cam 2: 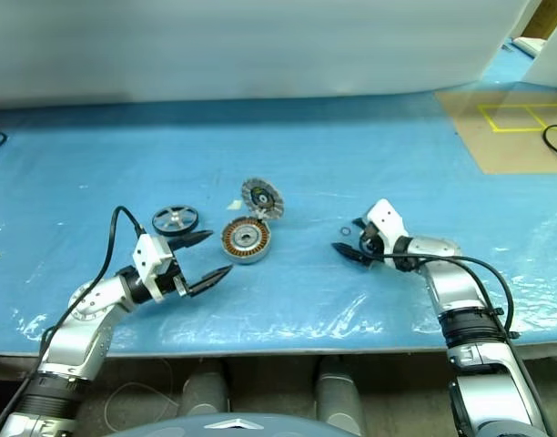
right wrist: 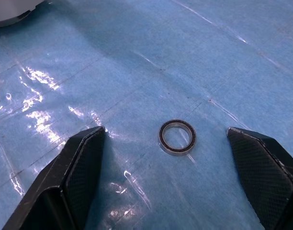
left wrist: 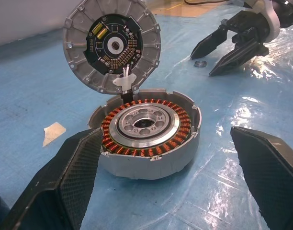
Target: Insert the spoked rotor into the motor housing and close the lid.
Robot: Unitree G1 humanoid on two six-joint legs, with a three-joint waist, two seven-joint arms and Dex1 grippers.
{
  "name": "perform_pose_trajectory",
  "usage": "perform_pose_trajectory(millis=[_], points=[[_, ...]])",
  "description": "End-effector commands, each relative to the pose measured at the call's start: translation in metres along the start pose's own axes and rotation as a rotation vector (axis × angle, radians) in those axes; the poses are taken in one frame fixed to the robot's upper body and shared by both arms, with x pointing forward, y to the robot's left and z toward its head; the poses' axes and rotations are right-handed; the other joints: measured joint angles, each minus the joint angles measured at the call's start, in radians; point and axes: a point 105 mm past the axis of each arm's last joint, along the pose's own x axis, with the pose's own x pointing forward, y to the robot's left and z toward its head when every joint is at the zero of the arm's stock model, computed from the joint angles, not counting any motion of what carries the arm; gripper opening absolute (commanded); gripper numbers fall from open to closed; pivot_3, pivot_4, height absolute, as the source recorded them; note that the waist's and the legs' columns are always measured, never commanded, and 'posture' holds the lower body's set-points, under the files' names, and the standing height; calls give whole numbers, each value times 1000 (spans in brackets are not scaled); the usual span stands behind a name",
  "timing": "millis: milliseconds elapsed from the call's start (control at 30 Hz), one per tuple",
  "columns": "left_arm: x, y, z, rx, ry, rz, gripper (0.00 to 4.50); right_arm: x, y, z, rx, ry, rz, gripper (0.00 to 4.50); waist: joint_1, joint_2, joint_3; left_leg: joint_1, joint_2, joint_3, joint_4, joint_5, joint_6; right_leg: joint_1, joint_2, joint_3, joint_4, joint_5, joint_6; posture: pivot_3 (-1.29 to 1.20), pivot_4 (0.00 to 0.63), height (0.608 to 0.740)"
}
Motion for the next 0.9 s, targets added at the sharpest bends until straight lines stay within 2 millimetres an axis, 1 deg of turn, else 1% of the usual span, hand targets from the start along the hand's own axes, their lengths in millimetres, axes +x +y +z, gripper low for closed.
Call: perform_pose_trajectory(millis=[33, 133, 167, 400, 500, 600, 700, 800, 900], points=[[-1, 3, 5, 23, -12, 1, 4500, -6, -2, -13, 22, 40, -9, 4340, 0, 0, 0, 0, 0, 0, 0, 0, 0, 0, 0, 0, 0, 0, 0, 0, 150, 740], [-1, 3, 5, 23, -11, 2, 4500, -7, -2, -14, 26, 43, -10, 3720, 0, 0, 0, 0, 0, 0, 0, 0, 0, 0, 0, 0, 0, 0, 0, 0, 150, 740], [-1, 3, 5, 23, -10, 2, 4500, -7, -2, -14, 24, 44, -11, 3438, 0, 0, 0, 0, 0, 0, 0, 0, 0, 0, 0, 0, 0, 0, 0, 0, 150, 740], [-1, 3, 5, 20, -11, 2, 4500, -7, -5, -14, 23, 45, -21, 3438, 0, 0, 0, 1, 0, 0, 0, 0, 0, 1, 0, 0, 0, 0, 0, 0, 150, 740], [-1, 2, 4, 19, -10, 2, 4500, -4, -6, -10, 28, 29, -28, 3438, 0, 0, 0, 1, 0, 0, 0, 0, 0, 1, 0, 0, -1, 0, 0, 0, 150, 740], [0, 2, 4, 19, -10, 1, 4500, 0, -3, -5, 31, 16, -17, 3438, 0, 0, 0, 1, 0, 0, 0, 0, 0, 1, 0, 0, 0, 0, 0, 0, 150, 740], [0, 2, 4, 19, -11, 2, 4500, 2, 1, -4, 31, 16, -7, 3438, -2, 0, 0, 1, 0, 0, 0, 0, 0, 1, 0, 0, 0, 0, 0, 0, 150, 740], [0, 2, 3, 19, -10, 4, 4500, 4, 2, -3, 32, 15, -3, 2826, -3, 0, 0, 1, 0, 0, 0, 0, 0, 1, 0, 0, 0, 0, 0, 0, 150, 740], [-1, 2, 3, 19, -8, 4, 4500, 6, 4, -3, 29, 18, 0, 1805, -3, 0, 0, 1, 0, 0, -1, 0, 0, 1, 0, 0, 0, 0, 0, 0, 150, 740]])
